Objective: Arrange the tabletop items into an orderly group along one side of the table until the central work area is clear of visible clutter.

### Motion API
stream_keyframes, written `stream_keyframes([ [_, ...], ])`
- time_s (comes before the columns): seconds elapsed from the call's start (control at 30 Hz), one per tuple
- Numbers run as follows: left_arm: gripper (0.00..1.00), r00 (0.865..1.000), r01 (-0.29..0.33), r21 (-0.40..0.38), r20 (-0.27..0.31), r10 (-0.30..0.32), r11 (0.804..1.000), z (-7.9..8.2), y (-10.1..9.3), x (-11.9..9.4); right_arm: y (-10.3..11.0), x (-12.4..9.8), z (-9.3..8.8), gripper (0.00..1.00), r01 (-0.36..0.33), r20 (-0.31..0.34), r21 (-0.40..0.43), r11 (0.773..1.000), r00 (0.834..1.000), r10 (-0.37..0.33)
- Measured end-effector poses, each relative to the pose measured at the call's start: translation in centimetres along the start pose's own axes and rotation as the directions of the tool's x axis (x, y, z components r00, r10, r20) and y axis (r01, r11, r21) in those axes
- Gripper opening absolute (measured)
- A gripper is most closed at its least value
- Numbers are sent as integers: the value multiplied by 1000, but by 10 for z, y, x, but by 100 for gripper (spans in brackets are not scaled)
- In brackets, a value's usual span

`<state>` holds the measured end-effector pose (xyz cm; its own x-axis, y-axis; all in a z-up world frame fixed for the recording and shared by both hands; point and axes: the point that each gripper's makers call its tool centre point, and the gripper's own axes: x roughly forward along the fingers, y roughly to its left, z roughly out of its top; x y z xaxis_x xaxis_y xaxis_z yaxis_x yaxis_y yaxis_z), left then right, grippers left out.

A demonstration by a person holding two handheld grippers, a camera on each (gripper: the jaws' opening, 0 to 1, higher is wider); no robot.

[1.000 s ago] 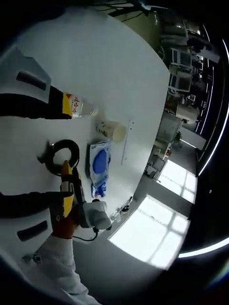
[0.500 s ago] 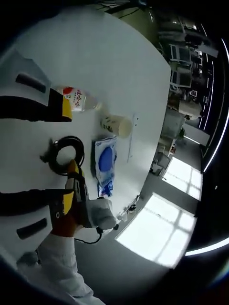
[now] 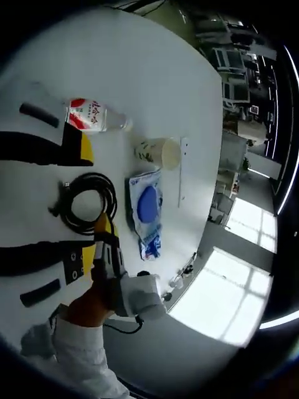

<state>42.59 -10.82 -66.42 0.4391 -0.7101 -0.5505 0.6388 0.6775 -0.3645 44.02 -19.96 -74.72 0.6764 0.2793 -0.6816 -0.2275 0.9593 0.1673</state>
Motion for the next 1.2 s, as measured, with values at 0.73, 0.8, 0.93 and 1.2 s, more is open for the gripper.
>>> stream_keyframes([
  [0.73, 42, 973, -63, 157, -211, 96, 986, -39, 14, 83, 0, -21, 10, 0, -1, 111, 12, 1000, 994, 0],
  [0.8, 42, 969, -67, 167, -222, 104, 984, -41, 15, 86, -1, -21, 10, 0, -5, 114, 19, 1000, 993, 3],
  [0.93, 36, 968, -70, 171, -228, 108, 983, -45, 18, 93, 1, -25, 12, 0, -15, 126, 18, 1000, 992, 12],
  [1.2, 20, 962, -71, 219, -244, 125, 973, -50, 24, 92, 5, -28, 13, 0, -38, 136, 34, 999, 990, 33],
])
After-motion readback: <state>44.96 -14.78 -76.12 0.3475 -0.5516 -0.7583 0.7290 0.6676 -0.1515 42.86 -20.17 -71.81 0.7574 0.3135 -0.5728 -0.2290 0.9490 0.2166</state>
